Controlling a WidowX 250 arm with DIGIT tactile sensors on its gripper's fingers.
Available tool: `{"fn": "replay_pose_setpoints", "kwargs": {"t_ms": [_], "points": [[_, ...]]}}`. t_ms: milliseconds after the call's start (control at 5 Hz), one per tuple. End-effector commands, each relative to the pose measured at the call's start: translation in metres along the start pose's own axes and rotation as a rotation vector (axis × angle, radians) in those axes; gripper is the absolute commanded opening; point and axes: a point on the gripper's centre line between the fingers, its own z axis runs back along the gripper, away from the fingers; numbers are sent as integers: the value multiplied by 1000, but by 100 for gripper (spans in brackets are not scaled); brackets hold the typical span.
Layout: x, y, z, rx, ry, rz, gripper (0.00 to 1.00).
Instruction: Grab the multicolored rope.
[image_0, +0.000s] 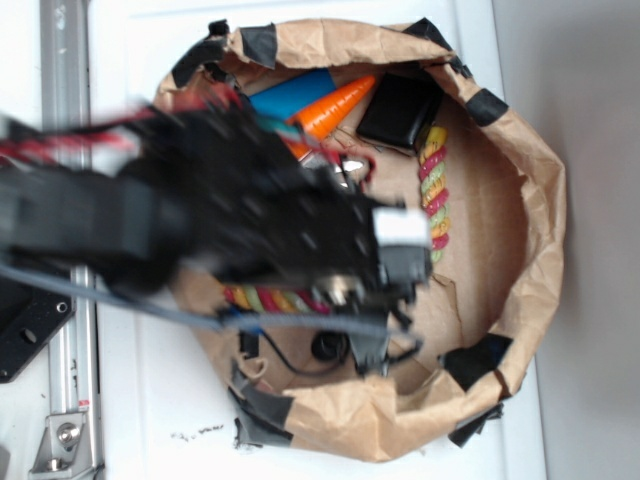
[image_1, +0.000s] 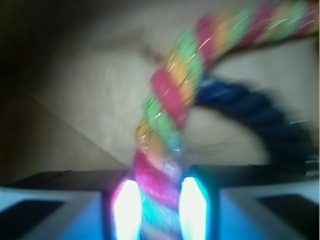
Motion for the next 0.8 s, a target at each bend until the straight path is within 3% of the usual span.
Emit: {"fn": "replay_pose_setpoints", "kwargs": {"t_ms": [0, 600], "points": [[19, 3, 75, 4, -48, -49, 0], [12, -6, 58, 94, 28, -121, 0]]}}
